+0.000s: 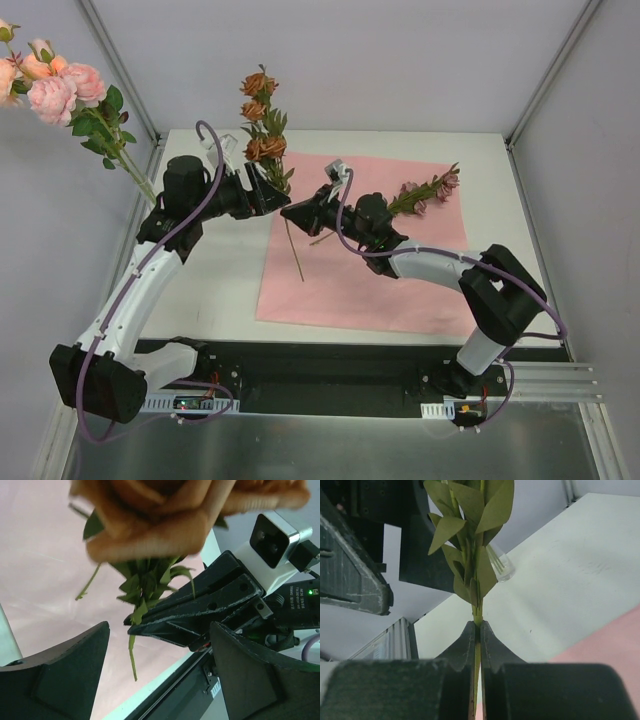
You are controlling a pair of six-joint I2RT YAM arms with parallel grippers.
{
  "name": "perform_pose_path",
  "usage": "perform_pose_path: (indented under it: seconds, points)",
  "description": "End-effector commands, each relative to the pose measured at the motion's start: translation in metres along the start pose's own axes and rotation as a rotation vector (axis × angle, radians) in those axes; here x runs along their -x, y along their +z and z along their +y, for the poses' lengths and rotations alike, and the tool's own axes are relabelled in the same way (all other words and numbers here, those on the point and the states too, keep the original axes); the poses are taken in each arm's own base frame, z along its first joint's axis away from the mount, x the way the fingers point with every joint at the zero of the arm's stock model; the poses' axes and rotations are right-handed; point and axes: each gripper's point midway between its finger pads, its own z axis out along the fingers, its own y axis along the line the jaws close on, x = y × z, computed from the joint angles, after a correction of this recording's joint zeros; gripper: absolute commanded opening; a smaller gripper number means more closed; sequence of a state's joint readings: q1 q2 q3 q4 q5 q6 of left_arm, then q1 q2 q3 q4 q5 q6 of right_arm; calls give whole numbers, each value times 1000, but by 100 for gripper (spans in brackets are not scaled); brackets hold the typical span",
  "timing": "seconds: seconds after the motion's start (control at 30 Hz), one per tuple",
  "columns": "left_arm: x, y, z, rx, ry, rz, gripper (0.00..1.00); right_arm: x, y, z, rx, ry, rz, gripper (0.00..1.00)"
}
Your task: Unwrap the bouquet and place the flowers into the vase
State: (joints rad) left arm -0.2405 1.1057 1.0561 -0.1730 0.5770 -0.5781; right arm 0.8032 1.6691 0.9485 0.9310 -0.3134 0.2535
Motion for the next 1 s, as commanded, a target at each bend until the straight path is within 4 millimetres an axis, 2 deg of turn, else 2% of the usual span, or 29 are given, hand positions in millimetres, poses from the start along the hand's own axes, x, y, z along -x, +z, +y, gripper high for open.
perform_pose_path:
  seconds: [0.0,0.2,0.33,0.57,0.6,0.63,0.7,0.97]
  points:
    - [14,-19,-31,-76,56,-32,79,29,2,45,177,-81,-54,1]
    - [25,-31,-34,-33,80,-82,61,29,-3,57,233,-101,-39,1]
    - [31,-34,-31,7,79,-102,56,30,-7,61,247,-116,-42,1]
    - [38,-34,-30,35,69,-104,56,33,-13,66,263,-136,-47,1]
    - [38,-34,-30,36,68,-103,57,33,-13,67,263,-139,-48,1]
    - [37,-33,-29,38,65,-100,63,33,-14,68,267,-140,-48,1]
    - [38,-32,-27,51,63,-103,66,33,-15,69,275,-143,-45,1]
    - [52,-34,-27,79,98,-145,56,30,-13,75,315,-141,-24,1]
